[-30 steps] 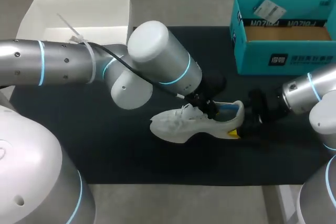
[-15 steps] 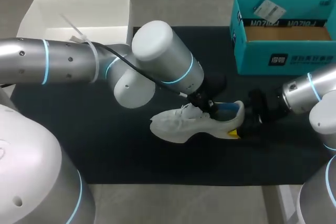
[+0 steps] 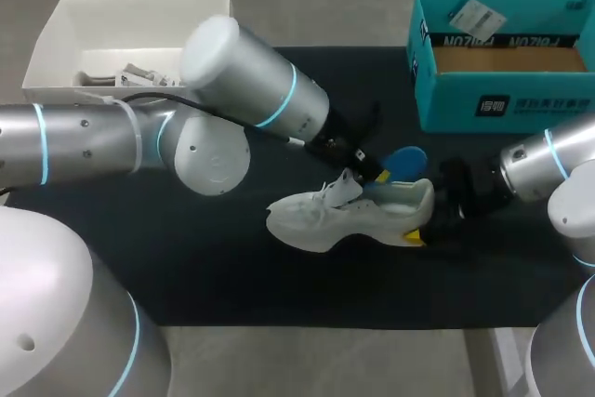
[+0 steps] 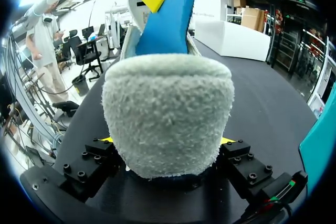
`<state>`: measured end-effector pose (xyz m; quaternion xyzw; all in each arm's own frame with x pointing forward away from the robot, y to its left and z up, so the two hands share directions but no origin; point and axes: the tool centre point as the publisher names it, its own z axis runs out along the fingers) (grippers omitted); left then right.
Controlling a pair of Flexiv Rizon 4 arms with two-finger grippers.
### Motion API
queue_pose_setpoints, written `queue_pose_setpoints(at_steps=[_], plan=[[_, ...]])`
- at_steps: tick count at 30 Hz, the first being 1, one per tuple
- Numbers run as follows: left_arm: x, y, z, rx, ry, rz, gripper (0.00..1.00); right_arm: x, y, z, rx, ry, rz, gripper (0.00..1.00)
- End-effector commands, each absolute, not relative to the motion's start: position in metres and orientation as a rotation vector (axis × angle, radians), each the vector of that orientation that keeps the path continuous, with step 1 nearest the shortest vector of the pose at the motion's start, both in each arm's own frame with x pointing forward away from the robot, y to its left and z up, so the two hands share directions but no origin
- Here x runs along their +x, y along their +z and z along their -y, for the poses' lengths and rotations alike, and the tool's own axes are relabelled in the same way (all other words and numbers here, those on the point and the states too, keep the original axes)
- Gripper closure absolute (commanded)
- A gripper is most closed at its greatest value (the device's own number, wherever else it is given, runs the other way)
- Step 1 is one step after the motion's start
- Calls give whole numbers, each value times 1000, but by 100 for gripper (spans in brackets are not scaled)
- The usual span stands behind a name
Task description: Take the shoe out of the shoebox, open the shoe tongue, remove and reinsert the insole, then place the shoe into the shoebox
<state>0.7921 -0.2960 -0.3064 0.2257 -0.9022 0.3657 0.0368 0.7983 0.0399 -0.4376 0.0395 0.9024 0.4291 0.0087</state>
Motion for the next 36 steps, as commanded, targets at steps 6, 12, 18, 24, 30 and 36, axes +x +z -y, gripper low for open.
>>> queue_pose_setpoints(at_steps=[6,12,18,24,30,36], plan=[[790,-283,308,647,1242,2640,100,796,-441,-43,125,1334,-2818,100],[794,-269,323,628,1286,2608,100,796,-441,-43,125,1334,-2818,100],[801,-252,337,611,1356,2554,100,796,-441,-43,125,1334,-2818,100],[806,-205,350,582,1511,2398,100,796,-441,-43,125,1334,-2818,100],[797,-134,355,499,1695,2234,100,796,-441,-43,125,1334,-2818,100],[790,-79,362,408,1814,2105,100,796,-441,-43,125,1334,-2818,100]])
